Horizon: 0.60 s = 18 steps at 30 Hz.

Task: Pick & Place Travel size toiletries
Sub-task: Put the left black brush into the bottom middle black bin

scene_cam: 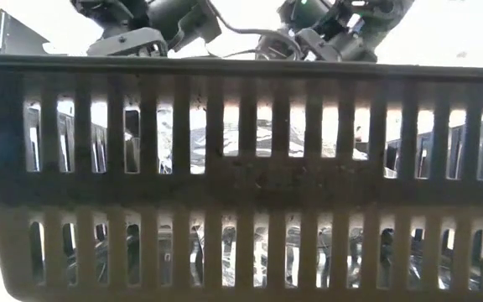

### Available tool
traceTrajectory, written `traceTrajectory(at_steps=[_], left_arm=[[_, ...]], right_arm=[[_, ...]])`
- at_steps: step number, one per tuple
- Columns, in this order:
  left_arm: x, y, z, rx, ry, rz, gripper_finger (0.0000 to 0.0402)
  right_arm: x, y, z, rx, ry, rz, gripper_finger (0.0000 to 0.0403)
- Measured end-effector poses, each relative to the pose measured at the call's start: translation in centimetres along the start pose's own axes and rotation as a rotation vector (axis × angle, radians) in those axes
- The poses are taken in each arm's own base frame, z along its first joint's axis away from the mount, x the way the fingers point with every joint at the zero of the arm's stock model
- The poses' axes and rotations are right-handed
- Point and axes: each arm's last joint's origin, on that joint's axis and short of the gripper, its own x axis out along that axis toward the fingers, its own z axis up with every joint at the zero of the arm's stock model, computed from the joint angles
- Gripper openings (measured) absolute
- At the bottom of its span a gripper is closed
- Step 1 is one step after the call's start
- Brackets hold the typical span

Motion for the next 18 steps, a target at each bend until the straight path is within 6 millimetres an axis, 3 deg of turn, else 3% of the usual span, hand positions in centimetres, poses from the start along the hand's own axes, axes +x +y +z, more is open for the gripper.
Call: traceTrajectory(at_steps=[7,18], left_arm=[[-0.4,1.4,1.1,0.045,-0.095,0.075,0.0000],[-1.6,4.9,2.6,0.095,-0.180,0.181,0.0000]], right_arm=[[-2.0,1.4,1.1,-0.016,-0.028,-0.027,0.0002],[-2.4,2.1,1.2,-0.052,-0.020,-0.088,0.0002]])
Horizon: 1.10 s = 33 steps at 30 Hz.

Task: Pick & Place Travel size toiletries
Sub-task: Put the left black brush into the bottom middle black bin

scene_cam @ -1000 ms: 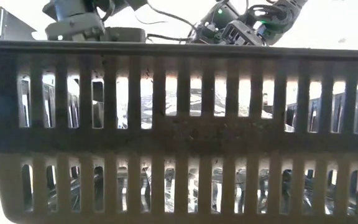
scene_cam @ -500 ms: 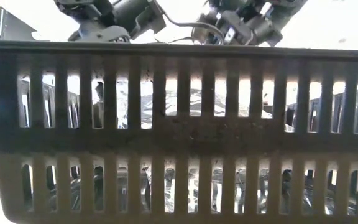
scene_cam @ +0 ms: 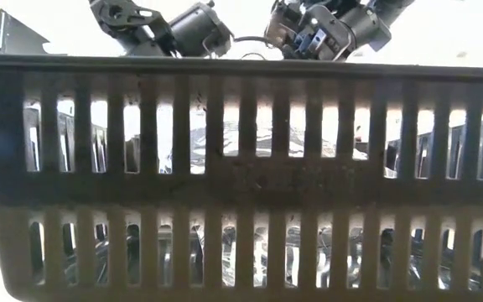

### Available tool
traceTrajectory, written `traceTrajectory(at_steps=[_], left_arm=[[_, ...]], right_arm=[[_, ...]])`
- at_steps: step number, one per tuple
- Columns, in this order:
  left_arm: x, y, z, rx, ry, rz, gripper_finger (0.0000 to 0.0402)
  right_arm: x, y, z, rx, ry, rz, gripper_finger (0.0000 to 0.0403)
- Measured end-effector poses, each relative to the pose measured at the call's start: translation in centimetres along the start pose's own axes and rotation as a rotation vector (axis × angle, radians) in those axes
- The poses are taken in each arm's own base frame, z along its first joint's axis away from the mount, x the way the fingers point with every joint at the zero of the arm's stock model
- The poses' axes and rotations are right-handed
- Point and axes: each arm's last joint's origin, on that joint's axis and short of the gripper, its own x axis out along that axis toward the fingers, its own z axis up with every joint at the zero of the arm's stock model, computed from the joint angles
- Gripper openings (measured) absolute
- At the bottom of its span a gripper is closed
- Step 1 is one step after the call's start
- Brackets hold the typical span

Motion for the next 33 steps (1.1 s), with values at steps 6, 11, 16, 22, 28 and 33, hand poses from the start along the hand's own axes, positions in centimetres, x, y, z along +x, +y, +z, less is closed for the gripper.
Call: traceTrajectory(at_steps=[6,11,16,22,28,33], left_arm=[[-0.7,0.7,0.3,0.018,0.003,-0.063,0.0000],[-1.4,-0.4,0.2,-0.040,0.050,-0.209,0.0000],[0.0,-1.3,-1.6,-0.038,0.164,-0.161,0.0000],[0.5,-2.2,-1.4,0.010,0.130,-0.165,0.0000],[0.5,-2.2,-1.4,0.004,0.124,-0.149,0.0000],[0.5,-2.2,-1.4,-0.017,0.119,-0.147,0.0000]], right_arm=[[0.0,0.0,0.0,-0.001,0.003,0.004,0.0002],[0.0,0.1,-0.1,-0.002,0.008,0.008,0.0002],[-0.3,-0.1,-0.1,-0.001,0.013,-0.070,0.0002],[-1.7,-0.1,-0.4,-0.011,-0.006,-0.104,0.0002],[-4.7,-0.7,-1.3,0.003,-0.104,-0.130,0.0002],[-6.7,-1.9,-3.2,0.080,-0.112,-0.215,0.0002]])
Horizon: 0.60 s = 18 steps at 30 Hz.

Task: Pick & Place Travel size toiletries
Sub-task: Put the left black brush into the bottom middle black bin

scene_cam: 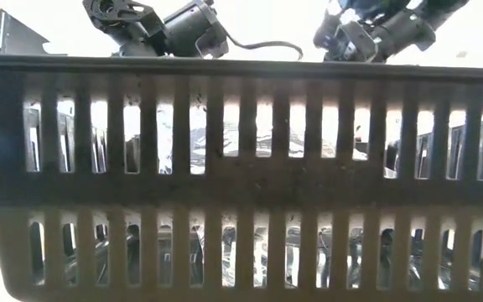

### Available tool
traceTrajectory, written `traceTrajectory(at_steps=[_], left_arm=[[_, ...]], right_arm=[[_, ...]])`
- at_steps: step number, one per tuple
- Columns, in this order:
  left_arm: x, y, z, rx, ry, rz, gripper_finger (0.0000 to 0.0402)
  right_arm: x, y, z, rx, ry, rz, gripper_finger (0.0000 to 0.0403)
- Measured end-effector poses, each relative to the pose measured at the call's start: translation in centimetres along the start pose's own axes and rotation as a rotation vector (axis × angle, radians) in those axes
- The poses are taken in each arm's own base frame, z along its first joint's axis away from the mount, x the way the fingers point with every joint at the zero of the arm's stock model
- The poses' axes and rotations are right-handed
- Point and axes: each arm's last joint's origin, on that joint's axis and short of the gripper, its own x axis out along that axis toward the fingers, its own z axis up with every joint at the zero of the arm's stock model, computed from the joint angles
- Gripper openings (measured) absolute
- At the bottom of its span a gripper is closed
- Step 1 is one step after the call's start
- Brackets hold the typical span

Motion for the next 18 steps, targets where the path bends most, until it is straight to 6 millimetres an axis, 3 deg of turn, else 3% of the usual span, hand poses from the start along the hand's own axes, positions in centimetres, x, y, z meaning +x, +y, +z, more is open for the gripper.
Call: traceTrajectory(at_steps=[6,12,18], left_arm=[[0.2,0.4,0.1,-0.018,-0.024,0.061,0.0000],[0.3,2.6,0.0,-0.065,-0.016,0.122,0.0000],[2.2,4.5,0.5,-0.056,-0.092,0.070,0.0000]], right_arm=[[-1.7,-1.0,-0.5,0.050,-0.053,-0.094,0.0002],[-2.0,-0.6,-0.3,0.039,-0.091,-0.074,0.0002],[-2.0,-0.3,-0.2,0.015,-0.096,-0.065,0.0002]])
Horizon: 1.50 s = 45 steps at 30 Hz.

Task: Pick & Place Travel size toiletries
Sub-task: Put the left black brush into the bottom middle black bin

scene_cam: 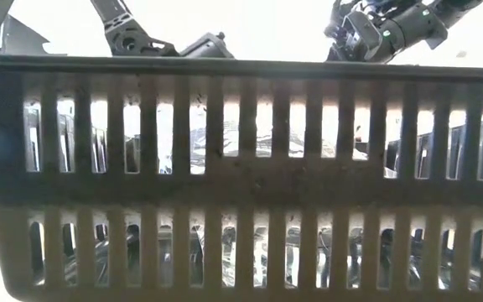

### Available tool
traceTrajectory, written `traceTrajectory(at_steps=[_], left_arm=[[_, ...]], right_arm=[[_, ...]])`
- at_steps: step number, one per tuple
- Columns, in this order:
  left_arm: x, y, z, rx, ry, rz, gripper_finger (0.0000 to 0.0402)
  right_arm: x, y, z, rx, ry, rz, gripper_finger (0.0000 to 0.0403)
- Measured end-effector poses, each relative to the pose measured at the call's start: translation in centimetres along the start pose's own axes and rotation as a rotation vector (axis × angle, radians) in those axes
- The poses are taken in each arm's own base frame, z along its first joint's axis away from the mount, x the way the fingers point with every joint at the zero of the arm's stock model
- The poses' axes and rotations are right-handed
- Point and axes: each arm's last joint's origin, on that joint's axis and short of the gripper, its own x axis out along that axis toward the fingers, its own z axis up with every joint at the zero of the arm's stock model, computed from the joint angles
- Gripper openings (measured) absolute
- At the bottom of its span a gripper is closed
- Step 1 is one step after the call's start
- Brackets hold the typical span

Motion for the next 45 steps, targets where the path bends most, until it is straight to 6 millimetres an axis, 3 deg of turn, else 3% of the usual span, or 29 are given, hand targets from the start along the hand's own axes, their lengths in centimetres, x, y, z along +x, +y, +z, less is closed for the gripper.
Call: traceTrajectory(at_steps=[11,19,25,32,45], left_arm=[[-0.4,3.1,0.8,0.025,-0.080,0.153,0.0000],[-0.7,3.0,1.3,0.038,-0.131,0.148,0.0000],[-4.4,1.7,3.0,0.053,-0.182,0.128,0.0000],[-8.2,-0.2,2.2,0.031,-0.049,0.123,0.0000],[-8.0,-5.4,-1.5,-0.085,0.234,0.130,0.0000]], right_arm=[[0.0,-0.1,0.1,-0.023,-0.011,-0.049,0.0002],[0.0,-0.1,0.0,-0.026,-0.005,-0.048,0.0002],[0.0,-0.1,0.0,-0.026,-0.001,-0.029,0.0002],[0.2,0.3,-0.1,-0.023,0.008,0.087,0.0002],[3.5,-0.1,-0.7,-0.013,-0.040,0.201,0.0002]])
